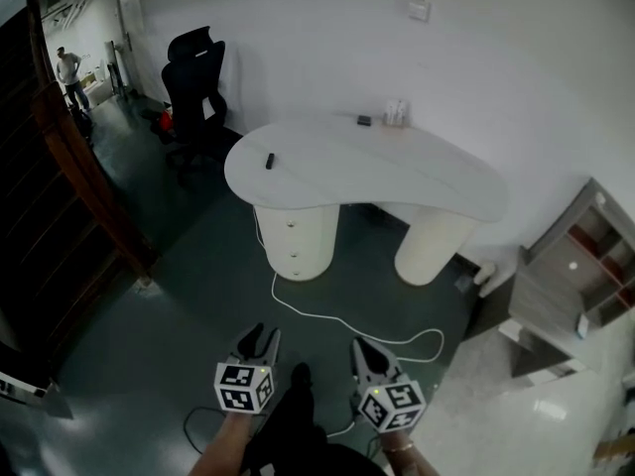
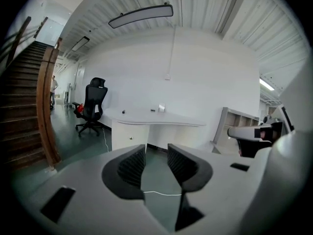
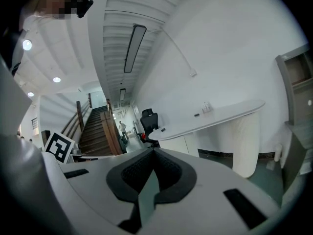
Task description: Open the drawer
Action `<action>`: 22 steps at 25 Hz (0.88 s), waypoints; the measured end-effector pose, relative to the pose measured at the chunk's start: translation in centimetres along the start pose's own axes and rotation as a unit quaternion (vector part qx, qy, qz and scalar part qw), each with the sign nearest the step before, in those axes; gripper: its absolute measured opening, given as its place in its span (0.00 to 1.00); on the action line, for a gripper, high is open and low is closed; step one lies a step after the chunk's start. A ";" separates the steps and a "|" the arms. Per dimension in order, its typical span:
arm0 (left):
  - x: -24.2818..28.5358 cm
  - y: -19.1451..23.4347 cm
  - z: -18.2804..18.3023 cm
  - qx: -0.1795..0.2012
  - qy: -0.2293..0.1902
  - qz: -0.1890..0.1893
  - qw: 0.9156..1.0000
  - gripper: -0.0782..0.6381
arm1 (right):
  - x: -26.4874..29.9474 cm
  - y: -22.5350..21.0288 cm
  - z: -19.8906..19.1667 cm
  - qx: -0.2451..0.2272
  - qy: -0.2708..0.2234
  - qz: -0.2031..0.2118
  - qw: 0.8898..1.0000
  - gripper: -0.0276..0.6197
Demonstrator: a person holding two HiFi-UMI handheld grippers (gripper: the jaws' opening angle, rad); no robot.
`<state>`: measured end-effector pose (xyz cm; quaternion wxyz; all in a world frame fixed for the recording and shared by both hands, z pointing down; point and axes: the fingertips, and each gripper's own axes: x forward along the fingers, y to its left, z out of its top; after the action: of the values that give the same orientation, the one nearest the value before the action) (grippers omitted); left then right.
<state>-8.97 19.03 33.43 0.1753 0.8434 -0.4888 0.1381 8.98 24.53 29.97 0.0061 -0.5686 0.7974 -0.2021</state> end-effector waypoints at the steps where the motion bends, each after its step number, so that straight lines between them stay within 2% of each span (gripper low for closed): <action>1: 1.0 0.5 0.1 -0.001 0.003 -0.001 1.000 0.29 | 1.0 -0.3 0.1 0.000 0.001 -0.001 1.000 0.05; 5: 5.0 3.4 1.2 -0.004 0.010 -0.002 1.000 0.34 | 6.2 -0.7 0.9 -0.004 0.007 0.003 1.000 0.05; 12: 12.0 8.4 2.8 -0.020 0.032 -0.004 0.999 0.36 | 14.0 -1.5 2.9 -0.024 0.030 -0.004 0.999 0.05; 18: 17.4 12.1 2.9 -0.035 0.055 0.002 0.998 0.37 | 18.6 -2.9 2.9 -0.034 0.053 -0.014 0.998 0.05; 22: 20.3 13.7 2.1 -0.032 0.078 0.001 0.996 0.37 | 21.2 -3.5 2.7 -0.036 0.071 -0.012 0.997 0.05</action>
<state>-10.93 -3.91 41.99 0.2391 0.8237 -0.4786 0.1879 5.28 3.47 33.28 -0.0734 -0.5622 0.7958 -0.2129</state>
